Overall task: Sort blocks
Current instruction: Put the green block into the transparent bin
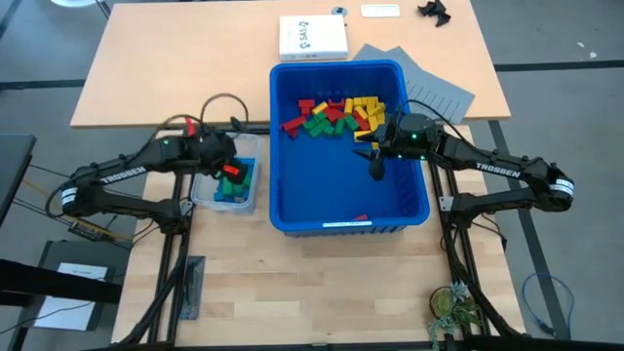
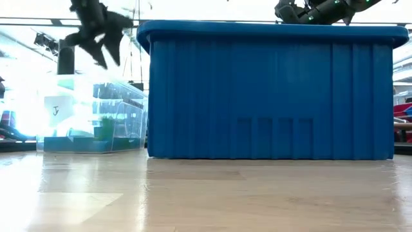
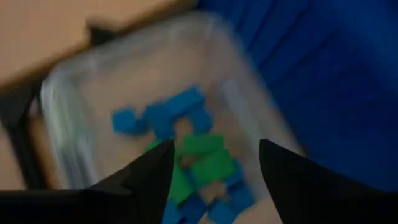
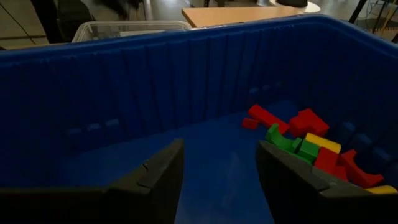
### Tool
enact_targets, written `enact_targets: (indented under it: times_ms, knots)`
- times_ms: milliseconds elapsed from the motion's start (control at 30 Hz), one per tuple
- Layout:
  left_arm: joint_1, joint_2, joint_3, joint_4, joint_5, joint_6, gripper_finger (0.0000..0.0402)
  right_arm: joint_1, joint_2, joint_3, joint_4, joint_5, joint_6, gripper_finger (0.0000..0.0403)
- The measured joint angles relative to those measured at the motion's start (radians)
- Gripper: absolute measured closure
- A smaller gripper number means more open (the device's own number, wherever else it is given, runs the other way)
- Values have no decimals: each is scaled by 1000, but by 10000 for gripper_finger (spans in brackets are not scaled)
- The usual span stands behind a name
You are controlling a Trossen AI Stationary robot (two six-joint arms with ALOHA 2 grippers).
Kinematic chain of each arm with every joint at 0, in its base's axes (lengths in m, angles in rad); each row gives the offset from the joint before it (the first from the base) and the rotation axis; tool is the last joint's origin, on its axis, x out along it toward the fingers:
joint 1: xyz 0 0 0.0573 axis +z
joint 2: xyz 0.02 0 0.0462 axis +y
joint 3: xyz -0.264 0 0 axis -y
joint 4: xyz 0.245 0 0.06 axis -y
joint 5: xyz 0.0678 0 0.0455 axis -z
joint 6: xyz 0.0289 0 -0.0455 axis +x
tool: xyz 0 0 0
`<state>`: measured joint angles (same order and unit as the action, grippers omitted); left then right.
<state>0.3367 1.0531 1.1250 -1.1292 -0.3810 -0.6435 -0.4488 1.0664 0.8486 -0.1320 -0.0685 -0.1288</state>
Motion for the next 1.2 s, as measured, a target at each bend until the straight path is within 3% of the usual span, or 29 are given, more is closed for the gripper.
enact_targets:
  times_ms: [233, 367, 600, 767, 900, 1200]
  knots:
    - [-1, 24, 202, 270, 4, 222, 150, -2, 1, 0, 3, 0, -5, 206]
    - [-1, 126, 303, 389, 21, 359, 155, -11, 20, 0, 6, -2, 4, 206]
    - [7, 431, 555, 402, 32, 554, 160, -39, 56, 0, 11, 5, 70, 206]
    - [36, 633, 730, 401, 37, 638, 161, -55, 55, 0, 12, 73, 109, 199]
    - [84, 789, 855, 397, 138, 660, 161, -67, 60, 0, 7, 74, 112, 178]
    - [223, 1042, 991, 391, 216, 686, 161, -92, 60, 0, 2, 75, 120, 136]
